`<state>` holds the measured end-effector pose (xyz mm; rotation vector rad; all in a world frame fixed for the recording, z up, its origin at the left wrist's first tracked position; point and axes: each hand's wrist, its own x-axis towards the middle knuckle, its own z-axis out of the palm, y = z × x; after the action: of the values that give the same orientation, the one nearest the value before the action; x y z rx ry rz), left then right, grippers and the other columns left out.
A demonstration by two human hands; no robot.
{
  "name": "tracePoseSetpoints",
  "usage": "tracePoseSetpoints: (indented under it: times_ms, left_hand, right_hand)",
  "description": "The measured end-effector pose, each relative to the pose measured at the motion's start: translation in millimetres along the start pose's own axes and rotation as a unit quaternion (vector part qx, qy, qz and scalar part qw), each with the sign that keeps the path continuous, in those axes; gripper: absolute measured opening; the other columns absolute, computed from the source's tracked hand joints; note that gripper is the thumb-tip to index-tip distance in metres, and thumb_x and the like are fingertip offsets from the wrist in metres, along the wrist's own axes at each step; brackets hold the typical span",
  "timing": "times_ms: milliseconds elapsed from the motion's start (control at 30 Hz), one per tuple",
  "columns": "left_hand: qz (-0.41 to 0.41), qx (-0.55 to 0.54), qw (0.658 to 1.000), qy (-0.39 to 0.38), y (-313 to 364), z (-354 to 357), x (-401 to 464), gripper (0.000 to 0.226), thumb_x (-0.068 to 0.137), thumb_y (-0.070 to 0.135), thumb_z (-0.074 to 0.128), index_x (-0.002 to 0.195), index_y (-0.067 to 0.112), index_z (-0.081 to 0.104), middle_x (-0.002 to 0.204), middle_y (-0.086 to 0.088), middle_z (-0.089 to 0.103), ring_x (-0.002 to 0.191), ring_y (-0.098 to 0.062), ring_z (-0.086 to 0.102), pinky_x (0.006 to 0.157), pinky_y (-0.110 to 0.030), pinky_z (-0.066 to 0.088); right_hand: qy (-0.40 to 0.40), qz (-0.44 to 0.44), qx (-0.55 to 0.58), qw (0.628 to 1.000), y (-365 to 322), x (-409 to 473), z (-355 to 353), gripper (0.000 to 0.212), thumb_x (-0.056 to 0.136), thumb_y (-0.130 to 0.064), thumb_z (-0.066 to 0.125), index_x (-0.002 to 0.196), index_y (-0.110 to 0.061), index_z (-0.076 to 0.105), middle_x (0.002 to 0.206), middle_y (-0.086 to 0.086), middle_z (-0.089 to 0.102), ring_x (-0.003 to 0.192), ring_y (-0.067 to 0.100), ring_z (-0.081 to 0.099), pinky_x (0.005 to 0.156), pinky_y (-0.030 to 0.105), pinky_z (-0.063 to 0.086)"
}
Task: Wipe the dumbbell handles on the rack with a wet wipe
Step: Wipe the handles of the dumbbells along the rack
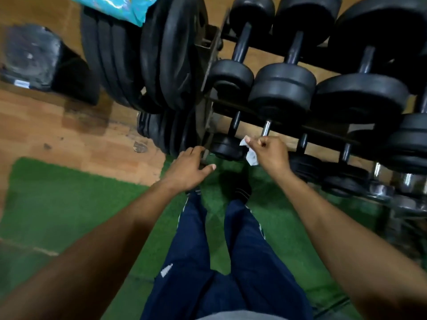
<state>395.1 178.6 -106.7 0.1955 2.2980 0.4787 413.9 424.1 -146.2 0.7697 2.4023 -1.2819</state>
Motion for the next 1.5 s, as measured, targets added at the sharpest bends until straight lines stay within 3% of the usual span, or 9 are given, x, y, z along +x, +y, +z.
tracePoseSetpoints:
  times_ms: [367, 533, 667, 833, 1067, 1167, 1233, 1367, 1500]
  left_hand:
    - [0.022, -0.025, 0.999, -0.022, -50, 69, 152, 0.069, 0.094, 0.057, 0.058, 0.14, 0.007, 0.046, 0.141, -0.019, 0.049, 0.132, -0.04, 0.044, 0.109, -0.05, 0.04]
    - [0.022, -0.012, 1.0, -0.005, -64, 106, 200, 0.079, 0.092, 0.06, 0.056, 0.154, 0.015, 0.034, 0.154, -0.02, 0.038, 0.138, -0.042, 0.04, 0.111, -0.045, 0.04]
    - [0.008, -0.051, 0.998, 0.038, -55, 133, 218, 0.086, 0.091, 0.066, 0.055, 0.154, 0.014, 0.028, 0.157, -0.014, 0.033, 0.146, -0.036, 0.03, 0.112, -0.045, 0.038]
    - [-0.04, -0.114, 0.989, 0.089, -29, 154, 221, 0.088, 0.094, 0.067, 0.053, 0.155, 0.011, 0.023, 0.159, -0.016, 0.026, 0.151, -0.036, 0.02, 0.116, -0.05, 0.032]
    - [-0.157, -0.208, 0.94, 0.22, -6, 167, 236, 0.062, 0.108, 0.051, 0.033, 0.152, 0.008, 0.041, 0.157, -0.013, 0.043, 0.144, -0.03, 0.038, 0.113, -0.037, 0.03]
    - [-0.226, -0.227, 0.914, 0.249, -3, 170, 243, 0.058, 0.107, 0.051, 0.031, 0.146, 0.013, 0.05, 0.148, -0.009, 0.055, 0.131, -0.031, 0.053, 0.102, -0.039, 0.041]
    - [-0.249, -0.211, 0.91, 0.254, -2, 173, 246, 0.059, 0.105, 0.054, 0.031, 0.143, 0.017, 0.054, 0.144, -0.007, 0.058, 0.125, -0.031, 0.057, 0.097, -0.039, 0.045]
    - [-0.258, -0.175, 0.91, 0.274, 0, 177, 246, 0.061, 0.101, 0.058, 0.031, 0.144, 0.021, 0.054, 0.14, -0.005, 0.061, 0.121, -0.03, 0.06, 0.09, -0.04, 0.047]
    - [-0.257, -0.184, 0.902, 0.294, 0, 180, 246, 0.059, 0.099, 0.059, 0.033, 0.14, 0.023, 0.057, 0.137, -0.006, 0.063, 0.119, -0.031, 0.061, 0.09, -0.04, 0.047]
  right_hand:
    - [0.094, 0.054, 0.031, 0.994, 54, 65, 85, 0.026, 0.085, -0.038, 0.075, 0.077, -0.013, 0.071, 0.071, -0.002, 0.069, 0.063, 0.008, 0.06, 0.061, 0.021, 0.043]
    - [0.148, 0.049, 0.0, 0.988, 71, 97, 104, 0.023, 0.081, -0.045, 0.074, 0.09, -0.023, 0.072, 0.091, -0.01, 0.071, 0.09, 0.011, 0.067, 0.082, 0.028, 0.053]
    - [0.151, 0.021, -0.005, 0.988, 85, 115, 111, 0.023, 0.076, -0.047, 0.074, 0.085, -0.027, 0.068, 0.086, -0.011, 0.069, 0.083, 0.015, 0.068, 0.078, 0.04, 0.058]
    - [0.139, -0.002, -0.021, 0.99, 98, 126, 106, 0.018, 0.084, -0.03, 0.074, 0.094, -0.018, 0.066, 0.078, -0.01, 0.065, 0.07, 0.002, 0.062, 0.066, 0.022, 0.051]
    - [0.086, -0.082, -0.019, 0.993, 110, 151, 112, 0.019, 0.093, -0.022, 0.067, 0.112, -0.021, 0.063, 0.103, -0.003, 0.066, 0.082, 0.011, 0.066, 0.062, 0.018, 0.054]
    - [0.04, -0.117, -0.006, 0.992, 111, 168, 118, 0.016, 0.089, -0.026, 0.061, 0.102, -0.03, 0.068, 0.093, -0.008, 0.068, 0.083, 0.017, 0.068, 0.076, 0.042, 0.058]
    - [0.006, -0.15, -0.018, 0.989, 109, 177, 120, 0.019, 0.086, -0.021, 0.059, 0.098, -0.028, 0.072, 0.086, -0.013, 0.067, 0.08, 0.012, 0.067, 0.081, 0.045, 0.056]
    - [-0.145, -0.245, -0.132, 0.949, 101, 189, 120, 0.028, 0.086, 0.004, 0.06, 0.103, -0.012, 0.076, 0.093, -0.006, 0.07, 0.078, -0.016, 0.059, 0.075, 0.008, 0.046]
    - [-0.232, -0.253, -0.203, 0.917, 97, 208, 119, 0.034, 0.082, 0.008, 0.062, 0.103, -0.014, 0.077, 0.095, -0.005, 0.074, 0.076, -0.015, 0.061, 0.068, 0.001, 0.042]
